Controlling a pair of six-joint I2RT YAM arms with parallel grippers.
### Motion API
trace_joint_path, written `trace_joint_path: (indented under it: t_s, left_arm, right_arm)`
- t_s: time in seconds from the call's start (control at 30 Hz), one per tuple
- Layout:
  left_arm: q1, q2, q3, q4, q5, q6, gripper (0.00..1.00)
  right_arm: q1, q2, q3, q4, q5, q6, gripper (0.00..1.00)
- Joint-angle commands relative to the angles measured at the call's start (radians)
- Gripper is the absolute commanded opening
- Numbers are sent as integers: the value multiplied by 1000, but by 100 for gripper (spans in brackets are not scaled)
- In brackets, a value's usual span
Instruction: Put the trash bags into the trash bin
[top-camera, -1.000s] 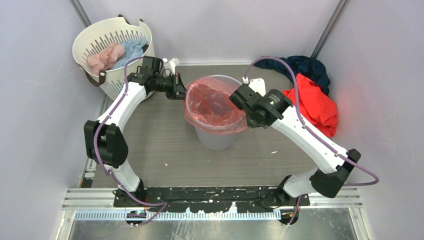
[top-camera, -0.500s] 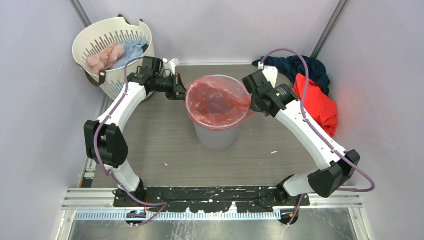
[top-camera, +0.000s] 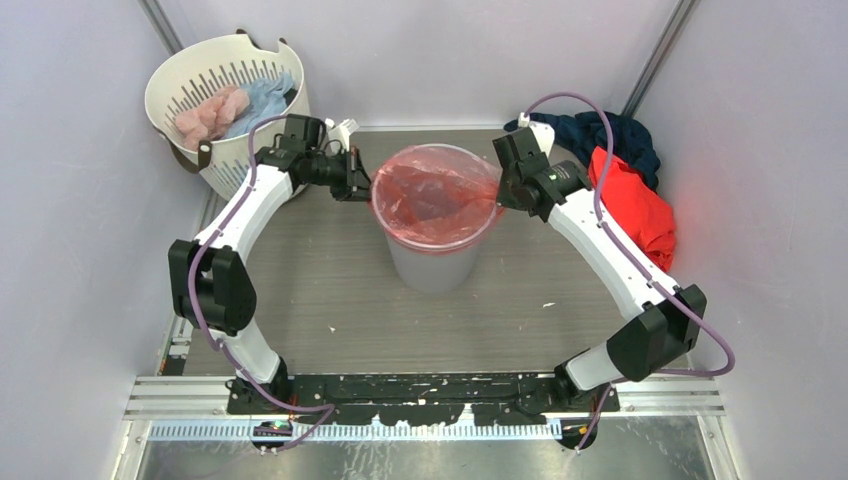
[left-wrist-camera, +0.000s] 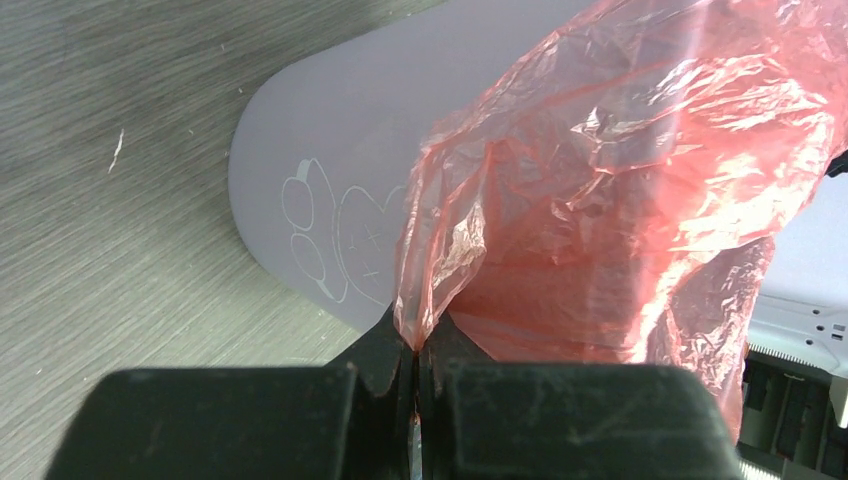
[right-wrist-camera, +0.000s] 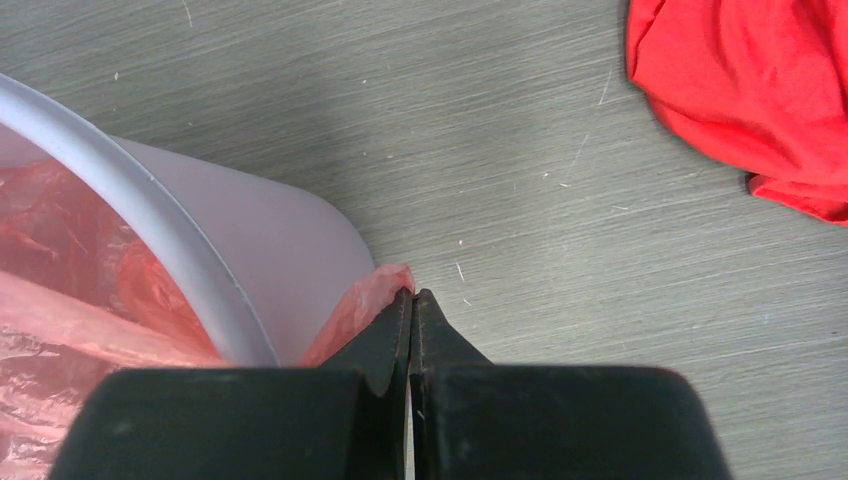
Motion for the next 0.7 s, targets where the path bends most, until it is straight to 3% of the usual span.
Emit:
trace_joint_path:
  t_s: [0.0, 0.67]
  left_arm:
    - [-11, 0, -26, 32, 25, 22, 0]
    - [-12, -49, -135, 74, 44, 7, 0]
  right_arm:
    - [10, 0, -52, 100, -76, 17, 1]
    - [65, -197, -311, 107, -240, 87, 1]
